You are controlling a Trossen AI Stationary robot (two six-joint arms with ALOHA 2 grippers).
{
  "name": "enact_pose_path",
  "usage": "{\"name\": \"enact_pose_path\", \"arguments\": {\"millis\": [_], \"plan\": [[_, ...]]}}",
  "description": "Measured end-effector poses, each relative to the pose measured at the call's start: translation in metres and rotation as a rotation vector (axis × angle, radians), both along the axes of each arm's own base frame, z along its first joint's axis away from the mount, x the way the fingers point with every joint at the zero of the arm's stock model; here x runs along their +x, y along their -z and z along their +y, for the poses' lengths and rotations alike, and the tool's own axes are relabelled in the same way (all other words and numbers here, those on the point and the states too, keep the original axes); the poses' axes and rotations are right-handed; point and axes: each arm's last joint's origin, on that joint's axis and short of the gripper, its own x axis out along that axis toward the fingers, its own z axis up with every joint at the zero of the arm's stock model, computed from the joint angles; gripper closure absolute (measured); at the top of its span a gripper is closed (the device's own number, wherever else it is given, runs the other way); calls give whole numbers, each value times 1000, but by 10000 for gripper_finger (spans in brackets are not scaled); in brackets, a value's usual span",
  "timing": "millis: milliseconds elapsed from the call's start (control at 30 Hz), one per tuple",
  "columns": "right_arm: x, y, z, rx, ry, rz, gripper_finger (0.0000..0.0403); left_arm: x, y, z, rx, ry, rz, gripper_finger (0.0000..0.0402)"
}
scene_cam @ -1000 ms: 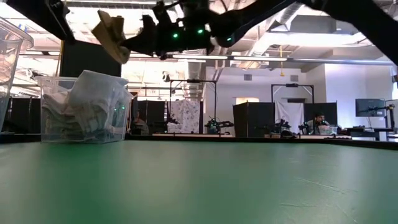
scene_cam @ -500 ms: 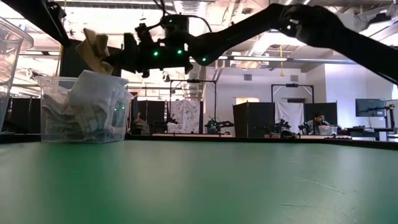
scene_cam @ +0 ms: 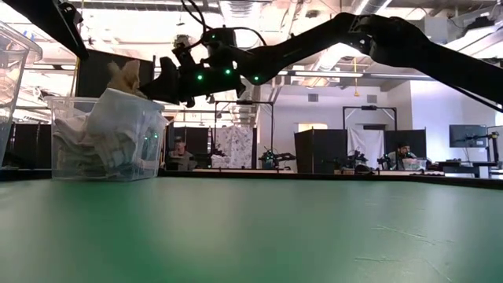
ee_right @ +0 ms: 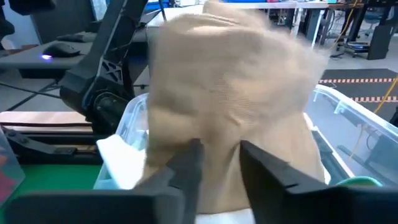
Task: Sort towels by color in basket
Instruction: Put the top brown towel into the top transparent bin, then put the brown towel into the top left transparent bin
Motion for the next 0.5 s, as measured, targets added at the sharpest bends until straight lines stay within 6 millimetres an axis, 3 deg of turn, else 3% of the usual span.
{"name": "enact_pose_path", "arguments": {"millis": [233,500], "plan": [[0,-3,4,-10,-7,5,156,0,0,0,-5,-6,-3,186],[-8,-30,20,-83,-50,73,144,0,0,0,-24,-12,-3,186]]}}
